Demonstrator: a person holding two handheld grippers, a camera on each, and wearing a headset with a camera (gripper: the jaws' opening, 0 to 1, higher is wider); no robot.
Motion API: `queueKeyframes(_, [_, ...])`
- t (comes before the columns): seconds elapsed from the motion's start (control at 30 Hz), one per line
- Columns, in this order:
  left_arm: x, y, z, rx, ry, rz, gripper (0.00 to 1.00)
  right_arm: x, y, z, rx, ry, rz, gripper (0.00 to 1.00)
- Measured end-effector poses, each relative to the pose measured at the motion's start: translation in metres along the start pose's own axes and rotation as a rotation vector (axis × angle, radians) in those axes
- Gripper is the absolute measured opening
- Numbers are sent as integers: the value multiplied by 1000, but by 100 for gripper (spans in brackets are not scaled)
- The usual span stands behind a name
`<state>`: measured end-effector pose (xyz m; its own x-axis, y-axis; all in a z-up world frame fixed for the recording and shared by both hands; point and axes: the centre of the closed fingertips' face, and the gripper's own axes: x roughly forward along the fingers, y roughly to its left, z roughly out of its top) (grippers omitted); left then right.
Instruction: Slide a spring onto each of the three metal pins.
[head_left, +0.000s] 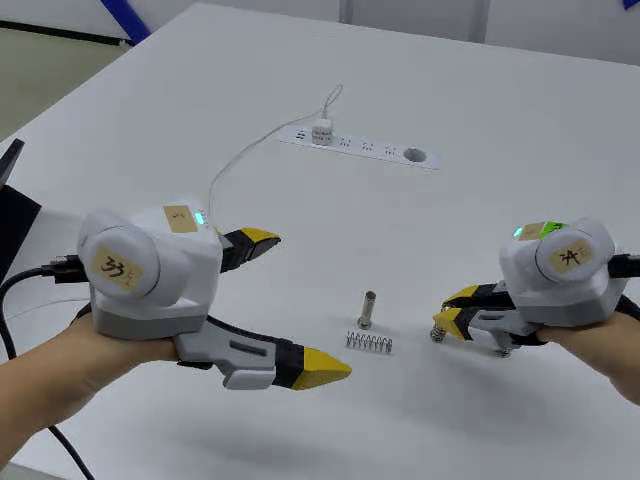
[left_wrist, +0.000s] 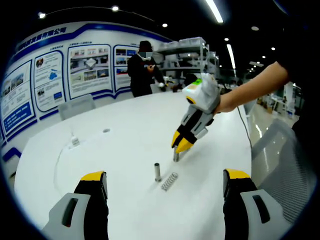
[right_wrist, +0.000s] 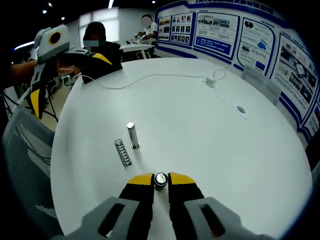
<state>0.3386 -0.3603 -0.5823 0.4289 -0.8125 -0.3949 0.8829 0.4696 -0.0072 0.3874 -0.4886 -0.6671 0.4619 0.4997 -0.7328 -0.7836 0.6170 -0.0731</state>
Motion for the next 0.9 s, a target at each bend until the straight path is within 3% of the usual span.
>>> queueKeyframes(0.5, [0,-1,3,10,7,-9,98,-6,-3,-1,29,-31,-30,18])
queueKeyframes(0.8, [0,-2,6,6,-4,-9,98,-19,4,18,2,-99,-39,18])
queueKeyframes(0.9, [-1,-2,12,-28,-33,-10,98,-18,11,26,-30,-119,-38,18])
